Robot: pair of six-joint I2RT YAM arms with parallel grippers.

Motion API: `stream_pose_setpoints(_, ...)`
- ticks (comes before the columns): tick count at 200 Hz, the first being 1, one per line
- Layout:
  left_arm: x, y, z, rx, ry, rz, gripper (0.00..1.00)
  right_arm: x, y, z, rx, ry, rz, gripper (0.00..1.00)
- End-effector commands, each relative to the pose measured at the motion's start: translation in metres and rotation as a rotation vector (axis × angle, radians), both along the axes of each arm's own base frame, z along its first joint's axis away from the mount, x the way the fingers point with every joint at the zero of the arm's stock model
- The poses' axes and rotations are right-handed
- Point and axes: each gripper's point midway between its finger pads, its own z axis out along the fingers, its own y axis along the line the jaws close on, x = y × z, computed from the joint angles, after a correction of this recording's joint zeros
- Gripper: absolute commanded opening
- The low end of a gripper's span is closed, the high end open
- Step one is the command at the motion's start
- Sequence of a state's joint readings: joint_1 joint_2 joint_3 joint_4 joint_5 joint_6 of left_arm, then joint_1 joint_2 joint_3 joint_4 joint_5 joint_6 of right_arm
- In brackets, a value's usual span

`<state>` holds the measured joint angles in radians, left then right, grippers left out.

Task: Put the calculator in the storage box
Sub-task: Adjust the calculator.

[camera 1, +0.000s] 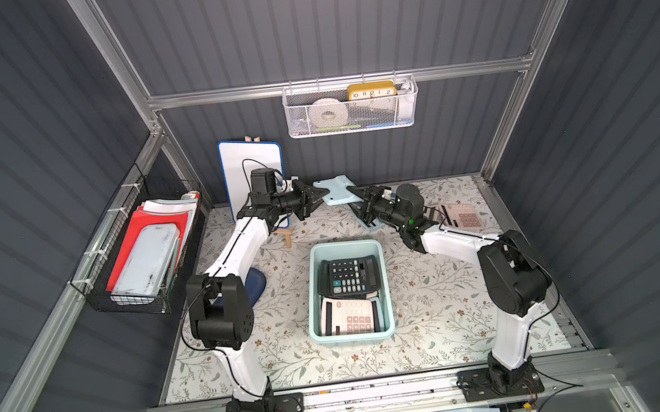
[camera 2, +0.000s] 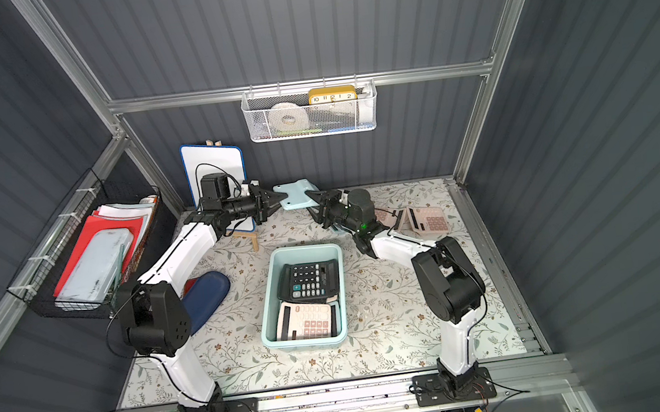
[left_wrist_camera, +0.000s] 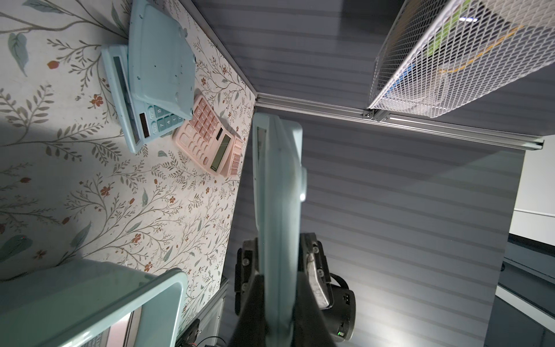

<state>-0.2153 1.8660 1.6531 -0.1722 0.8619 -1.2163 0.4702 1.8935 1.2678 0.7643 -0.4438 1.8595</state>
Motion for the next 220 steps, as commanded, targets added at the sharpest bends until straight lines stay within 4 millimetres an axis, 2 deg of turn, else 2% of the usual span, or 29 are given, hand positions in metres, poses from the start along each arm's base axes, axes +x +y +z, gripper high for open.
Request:
stream_pose_setpoints(1,-0.003,0.003,0.014,0.056,-0.074,-0.023,0.02,-0.012,0.005,0.02,-0.01,-0.049,0.049,0.56)
stream_pose_setpoints(34,-0.01,0.019,0.013,0.242,-0.146,-0.005,0.02,-0.025,-0.013,0.011,-0.103,-0.01,0.064,0.71)
stream_pose_setpoints(44,-0.008,0.028,0.014,0.323,-0.185,0.03,0.02,-0.029,-0.021,0.009,-0.136,0.003,0.069,0.76)
stream_pose_setpoints(73,-0.019,0.049,0.01,0.559,-0.272,0.075,0.0,-0.043,-0.047,0.006,-0.23,0.046,0.091,0.86)
stream_pose_setpoints(79,-0.019,0.056,0.009,0.625,-0.29,0.1,0.0,-0.047,-0.051,0.005,-0.247,0.055,0.101,0.9)
stream_pose_setpoints(105,-0.027,0.066,0.009,0.87,-0.394,0.152,0.0,-0.061,-0.072,0.002,-0.344,0.106,0.138,0.99)
stream_pose_setpoints(123,-0.03,0.066,0.012,0.955,-0.461,0.166,0.0,-0.07,-0.083,-0.001,-0.434,0.131,0.181,0.99)
stream_pose_setpoints(145,-0.032,0.061,0.026,0.988,-0.556,0.179,0.0,-0.075,-0.089,0.001,-0.514,0.153,0.235,0.99)
stream_pose_setpoints(171,-0.038,0.048,0.041,1.02,-0.657,0.155,0.0,-0.073,-0.086,0.007,-0.543,0.16,0.284,0.99)
stream_pose_setpoints(220,-0.059,0.029,0.05,1.095,-0.799,0.064,0.0,-0.056,-0.069,0.028,-0.512,0.161,0.314,0.99)
